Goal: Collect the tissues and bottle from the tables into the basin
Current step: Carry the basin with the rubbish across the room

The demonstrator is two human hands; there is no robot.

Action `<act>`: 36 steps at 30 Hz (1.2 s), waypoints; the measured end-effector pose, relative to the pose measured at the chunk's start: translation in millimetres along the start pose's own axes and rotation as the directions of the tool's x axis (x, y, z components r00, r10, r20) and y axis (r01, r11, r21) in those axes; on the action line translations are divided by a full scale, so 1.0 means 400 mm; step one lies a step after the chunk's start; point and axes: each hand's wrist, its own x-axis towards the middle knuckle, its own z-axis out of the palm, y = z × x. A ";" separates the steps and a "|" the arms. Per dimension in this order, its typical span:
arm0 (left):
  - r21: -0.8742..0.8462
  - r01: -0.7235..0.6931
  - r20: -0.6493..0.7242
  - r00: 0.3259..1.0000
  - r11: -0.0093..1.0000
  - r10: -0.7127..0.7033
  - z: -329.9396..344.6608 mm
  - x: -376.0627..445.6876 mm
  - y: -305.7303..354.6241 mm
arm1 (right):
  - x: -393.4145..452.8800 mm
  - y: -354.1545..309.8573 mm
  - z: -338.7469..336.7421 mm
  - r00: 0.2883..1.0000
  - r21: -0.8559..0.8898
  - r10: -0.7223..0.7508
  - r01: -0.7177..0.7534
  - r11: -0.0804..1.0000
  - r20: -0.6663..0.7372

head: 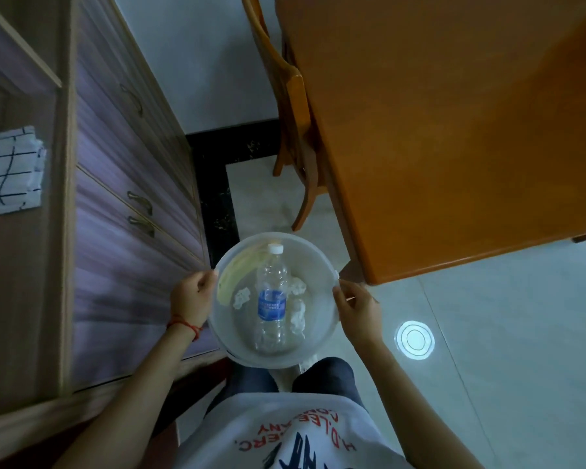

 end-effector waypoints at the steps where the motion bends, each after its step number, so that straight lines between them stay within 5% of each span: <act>1: -0.002 -0.012 0.017 1.000 1.000 0.012 0.000 -0.005 0.000 | -0.020 0.004 0.000 1.000 0.010 0.025 -0.025 1.000 -0.014; 9: -0.009 -0.128 0.104 0.986 0.992 0.128 0.010 -0.048 -0.015 | -0.183 0.053 0.014 0.964 0.135 0.231 -0.214 0.968 -0.131; 23: -0.034 -0.338 0.348 0.878 0.941 0.328 0.150 -0.206 0.091 | -0.411 0.199 -0.089 0.781 0.362 0.507 -0.384 0.850 -0.364; 36: -0.121 -0.549 0.585 0.634 0.827 0.506 0.463 -0.449 0.363 | -0.606 0.415 -0.340 0.497 0.629 0.708 -0.352 0.693 -0.501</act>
